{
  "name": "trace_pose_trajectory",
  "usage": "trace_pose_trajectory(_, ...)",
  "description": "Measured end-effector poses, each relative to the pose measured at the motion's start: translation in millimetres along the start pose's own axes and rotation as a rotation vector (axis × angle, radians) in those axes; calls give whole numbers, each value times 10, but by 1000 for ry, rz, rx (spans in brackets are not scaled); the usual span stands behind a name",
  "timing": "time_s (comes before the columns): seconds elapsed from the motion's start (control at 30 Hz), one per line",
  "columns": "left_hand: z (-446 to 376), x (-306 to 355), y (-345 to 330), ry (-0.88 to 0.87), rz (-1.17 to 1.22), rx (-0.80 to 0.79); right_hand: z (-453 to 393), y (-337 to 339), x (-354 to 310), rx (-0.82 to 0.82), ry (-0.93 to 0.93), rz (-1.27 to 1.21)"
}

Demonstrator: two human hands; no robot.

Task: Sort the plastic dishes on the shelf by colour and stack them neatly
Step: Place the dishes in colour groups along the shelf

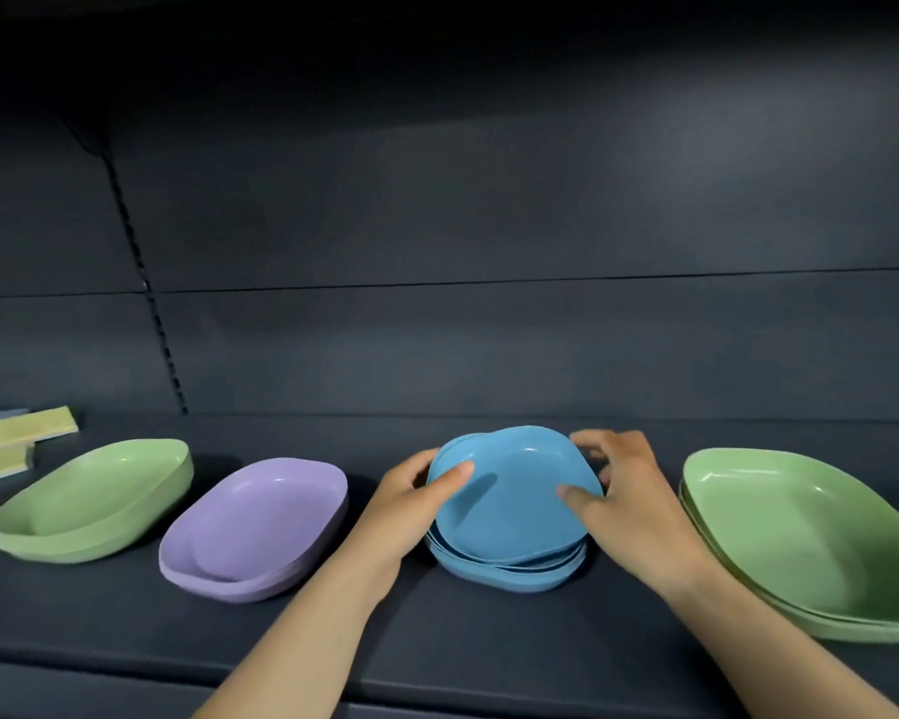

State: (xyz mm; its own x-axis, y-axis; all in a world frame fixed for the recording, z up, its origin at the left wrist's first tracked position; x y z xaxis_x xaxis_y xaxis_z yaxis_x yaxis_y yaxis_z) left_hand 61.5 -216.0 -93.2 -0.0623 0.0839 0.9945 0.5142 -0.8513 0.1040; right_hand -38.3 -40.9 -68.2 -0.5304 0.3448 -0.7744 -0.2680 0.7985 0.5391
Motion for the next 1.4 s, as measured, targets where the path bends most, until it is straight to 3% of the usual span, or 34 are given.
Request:
trace_pose_trajectory(0.27, -10, -10, -50, -13, -64, -27, 56, -126, -13, -183, -72, -139)
trace_pose_trajectory(0.5, -81, -24, -47, 42, -50, -28, 58, -149, 61, -192, -176, -287)
trace_pose_trajectory(0.67, -202, -82, -73, 84, -165, -82, 53, -208, 134, -230, -226, -342)
trace_pose_trajectory(0.9, -229, -102, -108, 60, -331, -160, 46, -291, 119, -362, -166, -210)
trace_pose_trajectory(1.13, -198, 8, -104, 73, -466, -196, 97, -218, 58, -374, -160, 7)
trace_pose_trajectory(1.3, -208, 537, -113, -36, -855, -181, 50, 219, -150, -337, -31, 299)
trace_pose_trajectory(1.4, -130, 997, -390, -159, -1071, -241, 50, 753, -313, -265, 184, 572)
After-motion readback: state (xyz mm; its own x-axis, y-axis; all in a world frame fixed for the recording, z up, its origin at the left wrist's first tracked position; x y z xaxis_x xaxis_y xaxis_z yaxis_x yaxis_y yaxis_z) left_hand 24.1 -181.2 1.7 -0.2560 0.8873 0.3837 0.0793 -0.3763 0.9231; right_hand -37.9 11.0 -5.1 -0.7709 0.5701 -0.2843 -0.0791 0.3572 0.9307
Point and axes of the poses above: each hand's wrist, its own z-axis away from the middle knuckle, its own y-axis out of the back of the hand, x = y × z, the point moved 6 cm from there along -z, towards the middle knuckle, and after that the axes turned 2 degrees about y, right-handed, at the moved point
